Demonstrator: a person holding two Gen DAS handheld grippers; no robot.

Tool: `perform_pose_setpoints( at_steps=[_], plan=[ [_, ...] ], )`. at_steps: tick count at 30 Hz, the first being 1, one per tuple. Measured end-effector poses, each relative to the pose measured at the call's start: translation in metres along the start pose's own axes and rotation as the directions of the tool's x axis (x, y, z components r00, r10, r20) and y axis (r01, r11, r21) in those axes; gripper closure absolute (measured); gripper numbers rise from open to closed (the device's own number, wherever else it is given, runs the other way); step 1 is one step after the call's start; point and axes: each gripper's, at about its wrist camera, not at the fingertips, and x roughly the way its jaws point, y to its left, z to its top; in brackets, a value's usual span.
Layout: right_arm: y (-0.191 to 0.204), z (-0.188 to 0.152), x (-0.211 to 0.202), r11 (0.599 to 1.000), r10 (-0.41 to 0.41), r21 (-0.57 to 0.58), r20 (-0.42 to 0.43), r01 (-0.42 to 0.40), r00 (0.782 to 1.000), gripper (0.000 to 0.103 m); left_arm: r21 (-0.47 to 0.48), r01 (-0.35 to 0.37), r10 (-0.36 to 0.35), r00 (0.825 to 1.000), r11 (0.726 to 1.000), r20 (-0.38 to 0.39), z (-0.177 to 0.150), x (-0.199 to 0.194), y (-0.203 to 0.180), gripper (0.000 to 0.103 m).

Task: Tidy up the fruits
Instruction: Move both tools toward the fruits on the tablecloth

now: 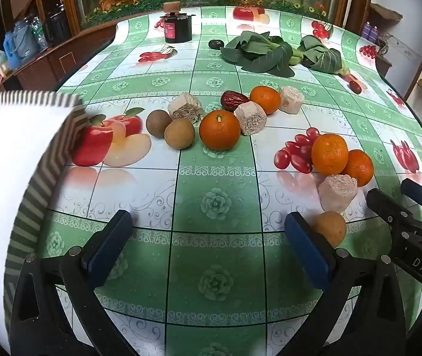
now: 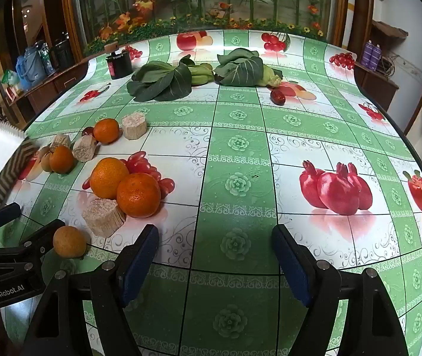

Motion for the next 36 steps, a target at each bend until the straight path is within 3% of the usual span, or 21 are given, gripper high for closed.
perform_pose_setpoints(
  at_steps=[14,18,30,33,36],
  plan=[
    [0.0,0.0,0.001,1.0,-0.001,-0.002,-0.004,0.001,1.0,0.026,-0.001,0.001,-0.001,1.0,1.0,-0.003,0.0,0.0,0.0,0.0],
    [0.003,0.001,0.002,1.0,0.008,-0.016,-0.011,-0.008,1.0,0.018,-0.001,0.001,-0.001,1.0,1.0,-0.002,0.0,0.0,0.0,0.0],
    [0.001,0.004,0.004,0.999,0.032,-0.025,-0.019,-0.032,0.999,0.013,0.0,-0.001,0.001,1.0,1.0,-0.025,0.002,-0.001,-0.001,0.0],
    [-0.002,0.004,0.0,0.998,0.045,-0.034,-0.052,-0.046,0.998,0.016,0.04,0.028,-0.024,0.993,0.999,-0.115,0.01,0.0,-0.002,0.0],
    [-0.013,0.004,-0.008,0.996,0.086,0.02,-0.09,-0.085,0.992,0.032,0.063,0.052,-0.041,0.986,0.997,-0.161,0.009,0.001,-0.002,0.0]
  ],
)
